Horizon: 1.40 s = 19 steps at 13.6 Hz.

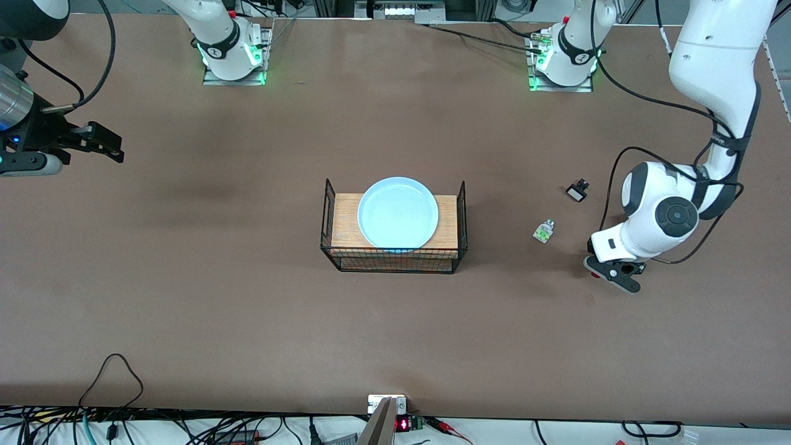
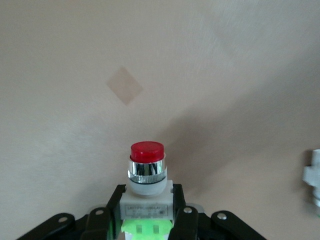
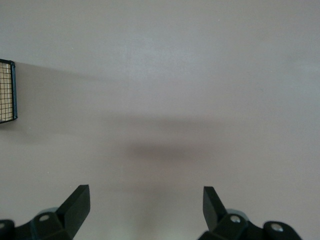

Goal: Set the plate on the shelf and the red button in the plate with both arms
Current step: 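Carry the red button with the left gripper over the plate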

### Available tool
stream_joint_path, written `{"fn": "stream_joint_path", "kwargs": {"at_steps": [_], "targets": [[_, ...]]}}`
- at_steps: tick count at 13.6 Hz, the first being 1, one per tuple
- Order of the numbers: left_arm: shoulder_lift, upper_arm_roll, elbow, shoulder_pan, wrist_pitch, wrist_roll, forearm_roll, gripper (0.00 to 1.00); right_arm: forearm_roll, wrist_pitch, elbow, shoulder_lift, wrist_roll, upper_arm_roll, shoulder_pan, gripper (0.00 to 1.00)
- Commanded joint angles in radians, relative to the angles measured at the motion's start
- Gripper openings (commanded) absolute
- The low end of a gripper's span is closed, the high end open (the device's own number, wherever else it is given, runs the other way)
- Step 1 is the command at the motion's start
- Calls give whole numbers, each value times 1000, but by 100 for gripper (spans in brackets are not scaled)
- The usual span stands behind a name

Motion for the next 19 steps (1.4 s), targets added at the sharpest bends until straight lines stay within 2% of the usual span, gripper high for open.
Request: {"fn": "stream_joint_path", "kwargs": {"at_steps": [1, 3, 6, 8, 9, 11, 13, 16, 19], "targets": [[-59, -47, 93, 0, -190, 7, 8, 7, 14, -1, 3, 4, -2, 12, -5, 100], [-79, -113, 185, 3, -370, -9, -24, 7, 14, -1, 3, 6, -4, 10, -5, 100], [-81, -132, 348, -1, -599, -29, -219, 7, 14, 1, 10, 6, -1, 13, -5, 100], [-81, -156, 426, -4, -721, -133, -355, 7, 14, -1, 10, 6, -1, 12, -5, 100], [-81, -184, 451, -6, -756, -225, -383, 7, 14, -1, 10, 6, 1, 12, -7, 100], [-79, -291, 489, -21, -779, -491, -385, 7, 16, -1, 16, 6, -1, 12, -7, 100], [-78, -361, 497, -64, -778, -720, -391, 7, 16, -1, 16, 6, -2, 10, -10, 100], [-55, -363, 512, -203, -740, -928, -391, 7, 16, -1, 23, 6, -2, 9, -10, 100], [-3, -362, 521, -279, -582, -1052, -390, 7, 16, -1, 24, 6, -5, 9, -11, 100]]}}
